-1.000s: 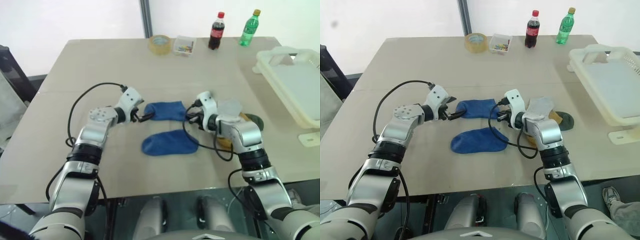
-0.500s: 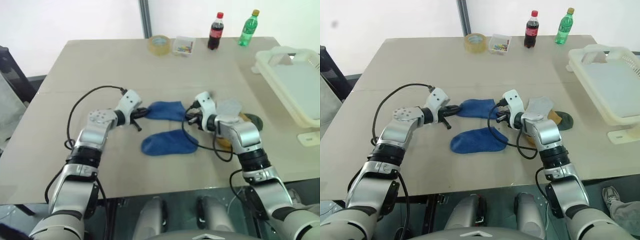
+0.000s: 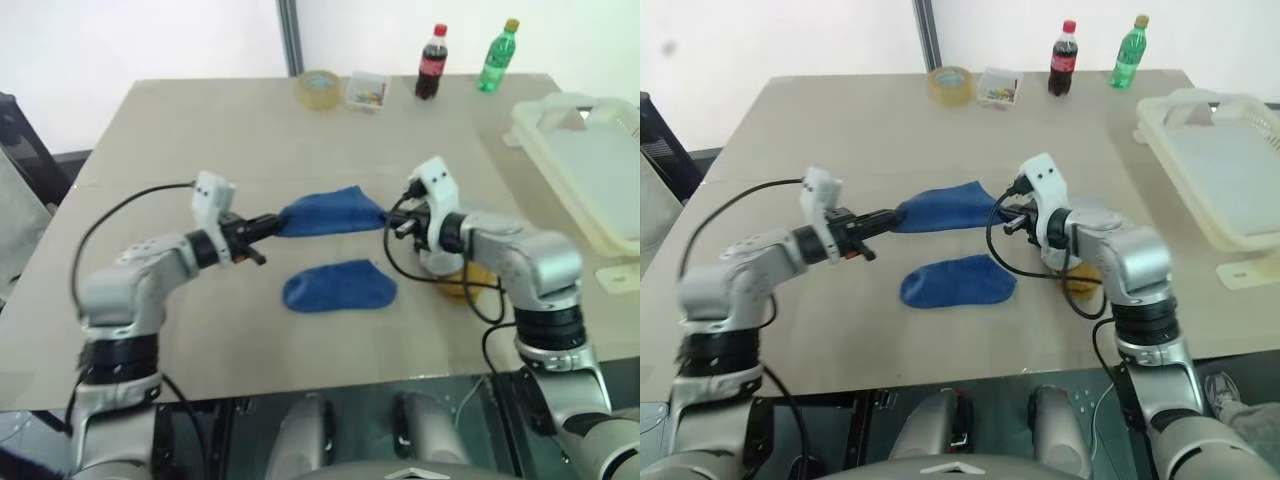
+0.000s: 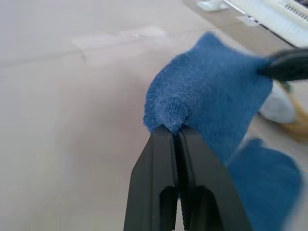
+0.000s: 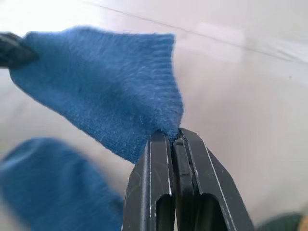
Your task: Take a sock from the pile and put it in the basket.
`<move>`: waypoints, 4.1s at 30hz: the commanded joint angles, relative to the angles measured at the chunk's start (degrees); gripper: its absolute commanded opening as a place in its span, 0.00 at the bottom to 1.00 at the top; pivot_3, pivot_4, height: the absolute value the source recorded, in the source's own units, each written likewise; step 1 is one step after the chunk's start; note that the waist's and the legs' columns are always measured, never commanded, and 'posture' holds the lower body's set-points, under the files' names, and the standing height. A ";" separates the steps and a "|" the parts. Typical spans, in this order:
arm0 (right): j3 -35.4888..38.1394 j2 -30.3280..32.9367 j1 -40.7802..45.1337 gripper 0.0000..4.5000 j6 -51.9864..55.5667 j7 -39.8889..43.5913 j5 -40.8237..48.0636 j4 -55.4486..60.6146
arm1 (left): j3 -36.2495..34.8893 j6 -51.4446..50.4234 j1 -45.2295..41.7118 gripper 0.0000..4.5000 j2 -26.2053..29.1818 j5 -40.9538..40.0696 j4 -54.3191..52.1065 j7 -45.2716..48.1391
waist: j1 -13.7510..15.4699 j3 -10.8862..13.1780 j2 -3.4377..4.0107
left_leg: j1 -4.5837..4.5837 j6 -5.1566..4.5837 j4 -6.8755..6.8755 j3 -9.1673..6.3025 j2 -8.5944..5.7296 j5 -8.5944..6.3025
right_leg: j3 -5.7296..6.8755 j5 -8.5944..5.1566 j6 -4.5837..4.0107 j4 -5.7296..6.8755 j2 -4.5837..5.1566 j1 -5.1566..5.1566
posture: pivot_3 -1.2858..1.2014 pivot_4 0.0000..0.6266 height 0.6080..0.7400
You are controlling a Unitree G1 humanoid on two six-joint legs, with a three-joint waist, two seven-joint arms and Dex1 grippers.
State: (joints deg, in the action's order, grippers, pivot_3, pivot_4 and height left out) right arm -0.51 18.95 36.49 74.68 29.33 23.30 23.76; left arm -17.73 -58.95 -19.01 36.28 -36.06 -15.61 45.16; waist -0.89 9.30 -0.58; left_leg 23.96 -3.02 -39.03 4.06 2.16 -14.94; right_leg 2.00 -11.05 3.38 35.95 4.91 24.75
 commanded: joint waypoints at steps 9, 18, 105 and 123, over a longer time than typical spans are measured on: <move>6.46 -1.58 -8.85 0.00 17.78 -3.80 9.21 20.78 | -3.38 2.18 17.47 0.02 -1.09 -6.18 -15.41 -3.83 | 0.11 0.00 0.00 | -0.11 -0.01 -0.01 0.01 -0.01 -0.01 | -0.01 -0.11 -0.27 0.04 0.00 -0.02 | 0.52 0.24 1.00; 7.21 -2.89 -14.26 0.00 17.82 -9.31 13.01 22.90 | 1.65 8.81 19.57 0.02 -2.14 -3.80 -14.41 -6.24 | 0.18 -0.01 -0.01 | -0.09 -0.02 -0.01 0.03 -0.04 -0.02 | -0.04 -0.11 -0.29 -0.02 0.01 -0.02 | 0.52 0.24 1.00; -22.40 -2.56 -20.70 0.98 -37.54 -13.68 -16.45 -6.93 | 16.22 24.77 10.17 0.00 -0.51 7.61 0.78 0.82 | 0.12 0.04 -0.06 | -0.03 -0.02 0.05 0.09 -0.04 -0.01 | -0.03 -0.13 -0.27 -0.11 -0.01 0.03 | 0.52 0.24 1.00; -25.62 5.77 -15.86 1.00 -59.53 -2.05 -26.96 -20.10 | 12.63 23.84 3.68 0.99 4.54 8.66 12.36 3.33 | 0.23 -0.08 -0.22 | -0.19 -0.02 0.01 0.07 -0.04 -0.01 | -0.03 -0.14 -0.25 -0.08 -0.01 -0.10 | 0.52 0.24 1.00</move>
State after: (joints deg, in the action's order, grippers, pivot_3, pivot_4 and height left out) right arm -25.95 22.16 20.08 19.42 24.45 -0.64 8.52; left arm -4.03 -36.59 -14.09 39.87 -28.14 -3.82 47.28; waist -0.66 9.22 -0.80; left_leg 23.76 -3.05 -39.04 4.12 2.12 -14.95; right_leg 1.97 -11.20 3.15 35.86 4.90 24.64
